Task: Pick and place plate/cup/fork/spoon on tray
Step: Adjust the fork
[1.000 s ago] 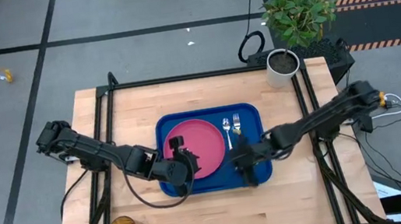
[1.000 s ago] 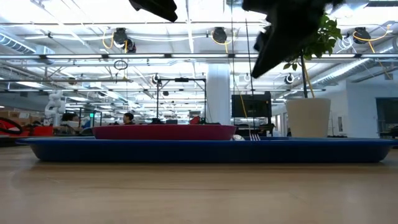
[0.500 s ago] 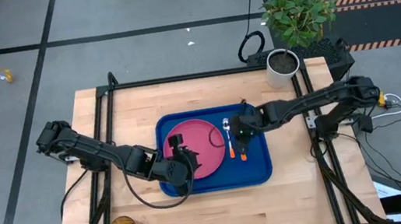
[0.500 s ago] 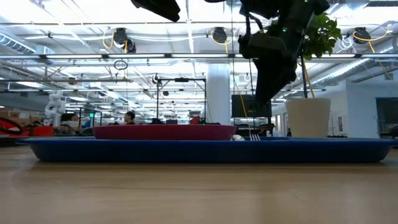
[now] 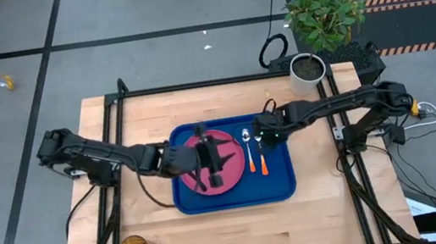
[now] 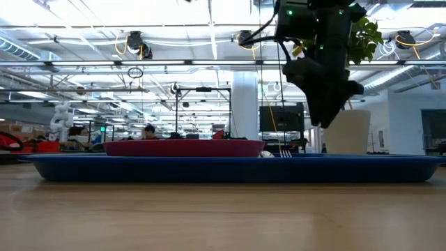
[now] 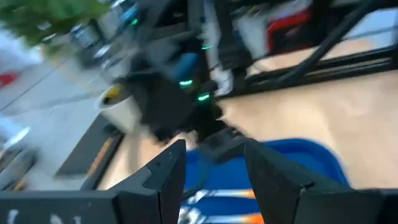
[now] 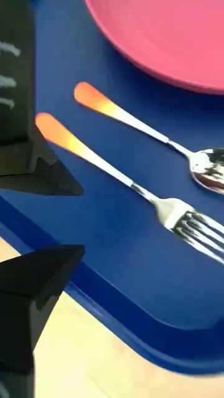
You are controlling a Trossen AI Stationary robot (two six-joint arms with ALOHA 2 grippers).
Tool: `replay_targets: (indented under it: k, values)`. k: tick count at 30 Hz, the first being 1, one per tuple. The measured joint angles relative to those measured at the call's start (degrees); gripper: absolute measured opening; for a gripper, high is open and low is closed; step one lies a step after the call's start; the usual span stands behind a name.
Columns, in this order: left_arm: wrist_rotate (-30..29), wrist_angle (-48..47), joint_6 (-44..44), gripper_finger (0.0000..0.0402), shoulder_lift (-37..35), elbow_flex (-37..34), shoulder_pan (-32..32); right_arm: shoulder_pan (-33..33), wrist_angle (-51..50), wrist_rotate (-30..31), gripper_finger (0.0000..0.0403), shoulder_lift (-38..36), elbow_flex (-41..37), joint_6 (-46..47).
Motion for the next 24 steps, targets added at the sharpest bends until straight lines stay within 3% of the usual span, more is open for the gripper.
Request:
replay_targets:
  k: [5,10,15,24]
  values:
    - [9.83,22.79,0.29,0.0168,-3.51,-10.84,4.54,0.14,1.22,-1.01,0.0128,0.0,0.0,4.24]
    - [17.89,37.63,-2.03,0.0168,-10.68,-20.78,7.55,1.72,1.97,-1.51,0.0128,0.0,0.0,8.99]
    - [17.73,39.81,4.99,0.0168,-16.05,-26.13,8.3,3.1,3.85,-3.68,0.0128,2.42,0.07,12.91]
    - [22.44,38.31,3.98,0.0168,-21.58,-29.97,14.62,2.16,6.3,-6.88,0.0128,9.25,0.07,13.97]
